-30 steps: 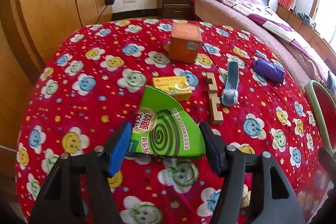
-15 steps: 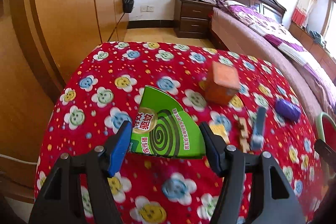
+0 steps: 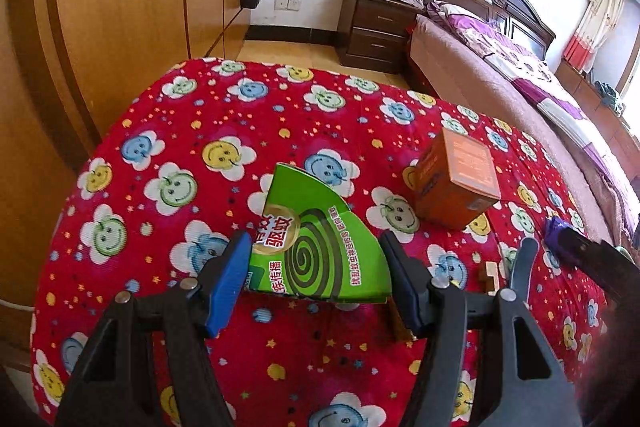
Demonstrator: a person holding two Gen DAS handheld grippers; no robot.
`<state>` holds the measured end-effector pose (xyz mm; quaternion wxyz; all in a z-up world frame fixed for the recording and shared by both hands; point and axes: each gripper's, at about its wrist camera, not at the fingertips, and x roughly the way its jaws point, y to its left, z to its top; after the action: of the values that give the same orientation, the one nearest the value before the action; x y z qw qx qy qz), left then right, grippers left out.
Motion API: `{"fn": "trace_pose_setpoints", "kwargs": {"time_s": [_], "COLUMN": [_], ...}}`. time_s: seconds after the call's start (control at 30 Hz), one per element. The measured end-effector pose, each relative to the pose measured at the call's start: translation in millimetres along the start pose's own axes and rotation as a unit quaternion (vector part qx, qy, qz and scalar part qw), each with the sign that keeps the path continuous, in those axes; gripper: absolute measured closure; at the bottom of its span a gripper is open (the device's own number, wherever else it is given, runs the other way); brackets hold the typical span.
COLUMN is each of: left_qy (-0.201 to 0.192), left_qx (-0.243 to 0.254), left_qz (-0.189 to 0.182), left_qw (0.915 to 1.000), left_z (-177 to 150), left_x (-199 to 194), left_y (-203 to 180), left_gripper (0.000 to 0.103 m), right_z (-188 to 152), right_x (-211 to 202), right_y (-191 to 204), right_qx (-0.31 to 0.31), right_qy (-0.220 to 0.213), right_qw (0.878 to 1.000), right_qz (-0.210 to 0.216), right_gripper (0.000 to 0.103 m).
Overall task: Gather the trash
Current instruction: 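Grasp the purple cloth roll with the right tool while the left tool holds the green box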
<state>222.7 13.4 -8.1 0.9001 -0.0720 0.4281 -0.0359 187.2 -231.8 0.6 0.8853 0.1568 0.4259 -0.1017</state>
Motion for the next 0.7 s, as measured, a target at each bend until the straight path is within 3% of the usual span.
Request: {"fn": "trace_pose_setpoints", "kwargs": {"time_s": [0.13, 0.33, 0.47, 0.7], "left_qy": [-0.002, -0.006, -0.007, -0.016], "left_qx": [0.000, -0.001, 0.002, 0.011], "left_qz": [-0.010, -0.020, -0.021, -0.027], "left_qw": [0.9999, 0.9998, 0.9998, 0.9994], "left_z": [1, 1, 0, -2], "left_x": [0, -3, -7, -24], "left_y": [0, 2, 2, -7], "left_gripper": [0.037, 0.037, 0.037, 0.037], "right_z": [0, -3, -4, -14], "right_x": [10, 10, 7, -14], "right_y": [7, 7, 3, -12], "right_qx": [-0.018, -0.023, -0.019, -0.010], "right_qy": [-0.008, -0.017, -0.017, -0.012], "right_qw": [0.999, 0.999, 0.999, 1.000], "right_qz": [-0.034, -0.043, -0.040, -0.021], "right_gripper": [0.027, 0.032, 0.038, 0.040]}}
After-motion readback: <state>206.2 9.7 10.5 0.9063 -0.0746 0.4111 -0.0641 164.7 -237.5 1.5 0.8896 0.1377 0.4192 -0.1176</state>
